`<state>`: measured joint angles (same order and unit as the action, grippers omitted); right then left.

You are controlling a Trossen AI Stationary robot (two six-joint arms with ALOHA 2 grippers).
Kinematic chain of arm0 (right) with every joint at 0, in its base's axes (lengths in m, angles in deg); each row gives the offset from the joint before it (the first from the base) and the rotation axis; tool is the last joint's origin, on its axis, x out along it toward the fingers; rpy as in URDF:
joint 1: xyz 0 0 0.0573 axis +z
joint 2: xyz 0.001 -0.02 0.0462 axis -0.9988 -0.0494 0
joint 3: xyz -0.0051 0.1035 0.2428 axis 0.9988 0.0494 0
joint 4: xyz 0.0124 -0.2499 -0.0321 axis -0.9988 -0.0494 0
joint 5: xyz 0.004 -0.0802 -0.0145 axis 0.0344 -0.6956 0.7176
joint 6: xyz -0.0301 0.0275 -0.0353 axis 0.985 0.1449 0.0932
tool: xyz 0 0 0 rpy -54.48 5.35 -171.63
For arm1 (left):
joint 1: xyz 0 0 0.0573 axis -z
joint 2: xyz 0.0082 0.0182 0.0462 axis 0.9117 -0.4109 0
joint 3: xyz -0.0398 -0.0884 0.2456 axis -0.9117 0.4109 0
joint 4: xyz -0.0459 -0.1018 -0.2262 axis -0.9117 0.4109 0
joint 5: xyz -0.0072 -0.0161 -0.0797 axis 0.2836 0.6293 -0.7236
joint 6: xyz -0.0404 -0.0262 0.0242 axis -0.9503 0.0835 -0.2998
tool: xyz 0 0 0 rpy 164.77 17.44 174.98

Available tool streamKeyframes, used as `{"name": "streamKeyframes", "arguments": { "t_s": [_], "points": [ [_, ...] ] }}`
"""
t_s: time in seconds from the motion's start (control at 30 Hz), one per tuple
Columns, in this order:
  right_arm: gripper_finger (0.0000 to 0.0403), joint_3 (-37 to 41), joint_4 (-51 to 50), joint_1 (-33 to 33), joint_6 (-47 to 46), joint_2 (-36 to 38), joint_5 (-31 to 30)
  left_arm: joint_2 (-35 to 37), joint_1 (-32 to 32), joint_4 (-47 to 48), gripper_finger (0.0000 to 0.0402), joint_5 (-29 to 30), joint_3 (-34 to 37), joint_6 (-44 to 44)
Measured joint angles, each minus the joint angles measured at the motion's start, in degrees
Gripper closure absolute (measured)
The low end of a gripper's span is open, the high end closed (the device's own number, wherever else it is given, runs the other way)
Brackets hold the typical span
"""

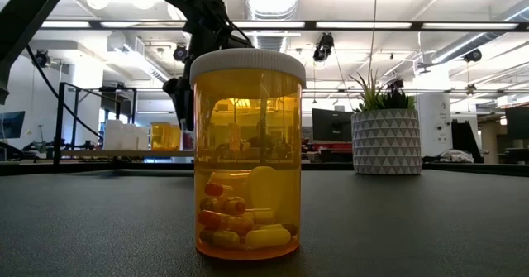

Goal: Pick and place medicine bottles onto shelf by color
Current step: Put the blue pill bottle on the shelf aligned with the other blue pill bottles

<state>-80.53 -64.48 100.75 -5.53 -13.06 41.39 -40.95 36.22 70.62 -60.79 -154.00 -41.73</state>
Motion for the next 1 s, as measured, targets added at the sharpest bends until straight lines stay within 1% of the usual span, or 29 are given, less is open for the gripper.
{"name": "streamKeyframes", "arguments": {
  "t_s": [0.3, 0.47, 0.8, 0.9, 1.0],
  "points": [
    [0.0199, 0.0, 0.0, 0.0, 0.0, 0.0, -0.3, 0.0, 0.0, -1.3, 0.0283, 0.3, 0.0, 0.0],
    [0.0199, 0.0, 0.0, 0.0, 0.0, 0.0, -0.3, 0.0, -0.2, -0.9, 0.0283, 3.0, 0.1, 0.0],
    [0.0199, 0.0, 0.0, 0.0, -0.1, 0.0, -0.3, 0.0, -0.4, -1.0, 0.0283, 2.9, 0.1, -1.8],
    [0.0199, 0.0, 0.0, 0.0, -0.1, 0.0, -0.3, 0.0, -0.4, -1.0, 0.0274, 2.9, 0.1, -1.9],
    [0.0199, 0.0, 0.0, 0.0, -0.1, 0.0, -0.3, 0.0, -0.4, -1.0, 0.0253, 2.9, 0.1, -2.8]
  ]
}}
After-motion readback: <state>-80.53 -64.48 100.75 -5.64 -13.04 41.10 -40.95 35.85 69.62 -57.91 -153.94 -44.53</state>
